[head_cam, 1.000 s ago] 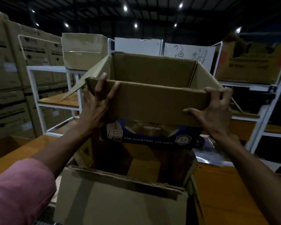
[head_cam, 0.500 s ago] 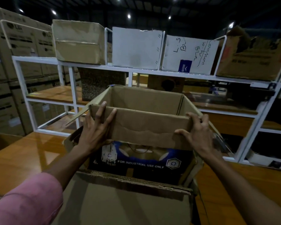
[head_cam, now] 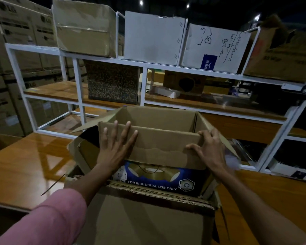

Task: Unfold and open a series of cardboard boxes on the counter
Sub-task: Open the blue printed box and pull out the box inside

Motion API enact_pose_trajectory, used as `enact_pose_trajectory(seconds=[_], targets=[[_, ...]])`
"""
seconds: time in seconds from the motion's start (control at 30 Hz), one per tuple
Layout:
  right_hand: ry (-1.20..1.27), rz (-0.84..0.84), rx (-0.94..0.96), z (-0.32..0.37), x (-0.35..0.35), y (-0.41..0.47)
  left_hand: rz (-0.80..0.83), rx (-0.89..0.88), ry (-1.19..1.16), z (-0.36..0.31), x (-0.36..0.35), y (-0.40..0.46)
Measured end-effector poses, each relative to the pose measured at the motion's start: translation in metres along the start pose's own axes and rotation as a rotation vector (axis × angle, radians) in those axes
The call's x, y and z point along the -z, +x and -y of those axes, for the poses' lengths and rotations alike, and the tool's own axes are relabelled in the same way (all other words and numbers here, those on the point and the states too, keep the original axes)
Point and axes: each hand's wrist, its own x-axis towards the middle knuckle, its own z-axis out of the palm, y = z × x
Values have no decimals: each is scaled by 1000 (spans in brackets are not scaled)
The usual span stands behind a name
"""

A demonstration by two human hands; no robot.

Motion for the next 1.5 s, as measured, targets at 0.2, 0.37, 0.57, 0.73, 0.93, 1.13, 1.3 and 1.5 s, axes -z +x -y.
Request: enact_pose_trajectory(seconds=[0.2, 0.37, 0.57, 0.73, 0.93, 1.13, 1.3, 1.5], targets=[[7, 57, -22, 1, -10, 1, 110, -30, -92, -5, -13, 3], [-7, 72, -48, -6, -17, -3, 170, -6, -260, -7, -8, 12], [36, 80, -107, -7, -22, -3, 243, -132, -202, -11, -9, 3], [57, 84, -157, 1, -4, 20, 153, -141, -138, -34, -13, 15], [55, 127, -186, 1, 3, 28, 143, -104, -105, -41, -17, 24], [68, 131, -178, -6, -6, 29, 211, -66, -174, -42, -9, 27], [13, 14, -156, -6, -15, 16, 312, -98, -266, -52, 8, 23], [-63, -6, -151, 1, -29, -16, 483, -101, -330, -53, 28, 5]])
